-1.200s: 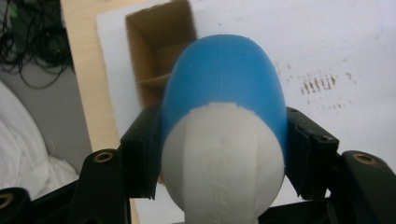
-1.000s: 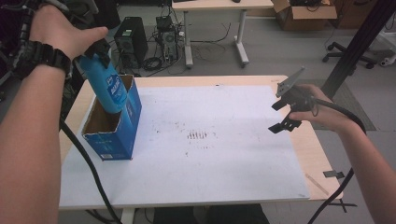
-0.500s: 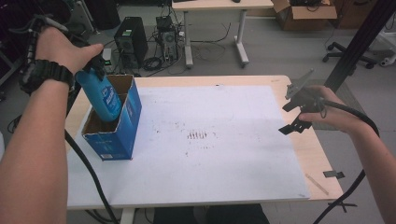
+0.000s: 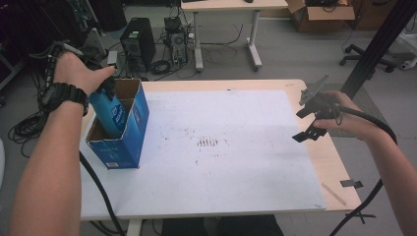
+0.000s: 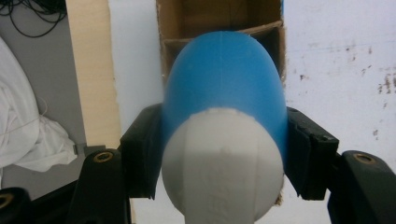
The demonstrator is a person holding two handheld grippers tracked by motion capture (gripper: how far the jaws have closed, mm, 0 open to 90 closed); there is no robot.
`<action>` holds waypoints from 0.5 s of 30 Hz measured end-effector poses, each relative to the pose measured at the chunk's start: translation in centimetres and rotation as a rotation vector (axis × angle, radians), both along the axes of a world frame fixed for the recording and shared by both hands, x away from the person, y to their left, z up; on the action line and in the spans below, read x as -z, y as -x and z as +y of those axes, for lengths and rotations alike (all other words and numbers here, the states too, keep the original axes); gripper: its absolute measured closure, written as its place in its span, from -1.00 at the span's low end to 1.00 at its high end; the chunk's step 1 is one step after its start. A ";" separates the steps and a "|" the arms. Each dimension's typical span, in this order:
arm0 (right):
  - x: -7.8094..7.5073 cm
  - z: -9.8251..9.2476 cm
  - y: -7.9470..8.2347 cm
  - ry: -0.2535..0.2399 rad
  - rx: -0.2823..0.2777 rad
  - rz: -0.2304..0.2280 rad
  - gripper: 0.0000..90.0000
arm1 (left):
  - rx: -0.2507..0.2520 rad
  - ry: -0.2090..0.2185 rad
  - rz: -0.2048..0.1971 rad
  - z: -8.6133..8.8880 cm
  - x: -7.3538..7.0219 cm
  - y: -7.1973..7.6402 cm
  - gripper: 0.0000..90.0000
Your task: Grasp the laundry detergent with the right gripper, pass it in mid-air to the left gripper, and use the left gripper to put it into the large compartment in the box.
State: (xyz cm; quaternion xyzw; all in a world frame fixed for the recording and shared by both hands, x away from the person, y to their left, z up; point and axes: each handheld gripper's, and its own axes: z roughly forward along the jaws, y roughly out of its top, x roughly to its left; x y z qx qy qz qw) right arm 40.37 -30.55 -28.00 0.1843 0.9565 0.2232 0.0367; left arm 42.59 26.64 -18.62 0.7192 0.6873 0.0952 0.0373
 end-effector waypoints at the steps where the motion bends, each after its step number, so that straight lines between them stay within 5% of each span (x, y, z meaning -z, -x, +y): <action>1: 0.0 0.0 0.0 -0.001 0.000 0.000 -0.92 | 0.001 -0.001 0.004 0.0 0.4 0.0 -0.15; 15: 0.1 0.3 0.1 0.009 -0.001 -0.006 -0.92 | 0.005 -0.014 0.031 0.1 4.3 -0.4 -0.15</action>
